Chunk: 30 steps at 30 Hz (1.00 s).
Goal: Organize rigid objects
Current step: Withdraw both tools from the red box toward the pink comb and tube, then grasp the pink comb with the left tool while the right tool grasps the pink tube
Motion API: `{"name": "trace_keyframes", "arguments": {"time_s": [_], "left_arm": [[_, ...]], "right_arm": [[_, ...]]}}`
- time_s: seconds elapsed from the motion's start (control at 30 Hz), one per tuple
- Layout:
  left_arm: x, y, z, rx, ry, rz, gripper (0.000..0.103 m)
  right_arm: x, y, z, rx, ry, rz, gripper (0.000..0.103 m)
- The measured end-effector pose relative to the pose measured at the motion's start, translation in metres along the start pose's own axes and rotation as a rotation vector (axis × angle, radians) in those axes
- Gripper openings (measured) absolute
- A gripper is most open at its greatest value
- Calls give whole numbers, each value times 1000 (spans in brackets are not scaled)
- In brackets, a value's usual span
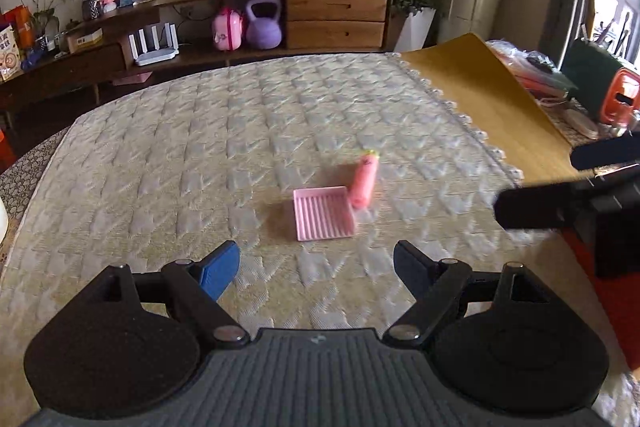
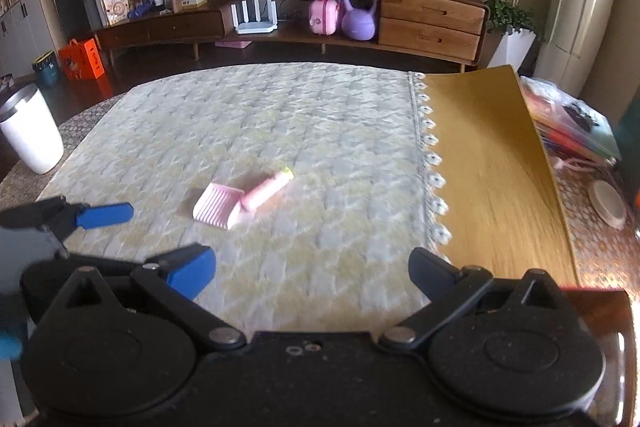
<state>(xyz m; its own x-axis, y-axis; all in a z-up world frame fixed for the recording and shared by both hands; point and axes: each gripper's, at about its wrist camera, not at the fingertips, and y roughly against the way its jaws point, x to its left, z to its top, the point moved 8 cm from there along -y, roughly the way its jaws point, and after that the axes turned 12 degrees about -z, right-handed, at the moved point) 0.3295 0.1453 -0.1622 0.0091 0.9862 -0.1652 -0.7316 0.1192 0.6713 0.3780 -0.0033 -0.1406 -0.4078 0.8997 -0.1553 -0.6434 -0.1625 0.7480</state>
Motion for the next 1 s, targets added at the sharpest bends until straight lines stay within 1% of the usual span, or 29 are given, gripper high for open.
{"name": "trace_keyframes", "arguments": {"time_s": [0.1,0.23,0.37,0.57,0.73,0.77,0.83,0.9,0.97,1.0], "left_arm": [[5,-11,1,-6,-4,21,84],[11,-27,2,-6,32,27,84],[11,-37,2,-18,25,46,84],[8,-48,2,-33,27,62,84],[6,-52,6,-58,16,71,84],[6,-52,6,-59,17,69,84],[5,-53,6,-68,15,72,84],[4,-53,6,-77,6,77,84],[3,-53,5,-84,5,81,80],[1,-52,4,-86,4,79,75]], "right_arm": [[7,-18,13,14,-11,-3,103],[14,-44,26,42,-28,-11,103],[20,-69,35,73,-25,-34,102],[33,-99,44,108,-35,-47,96],[45,-112,43,129,-30,-42,81],[47,-114,43,134,-31,-41,80],[49,-117,43,137,-33,-34,71],[52,-119,42,139,-30,-31,66],[55,-120,41,141,-27,-28,59],[57,-120,40,142,-23,-27,53]]}}
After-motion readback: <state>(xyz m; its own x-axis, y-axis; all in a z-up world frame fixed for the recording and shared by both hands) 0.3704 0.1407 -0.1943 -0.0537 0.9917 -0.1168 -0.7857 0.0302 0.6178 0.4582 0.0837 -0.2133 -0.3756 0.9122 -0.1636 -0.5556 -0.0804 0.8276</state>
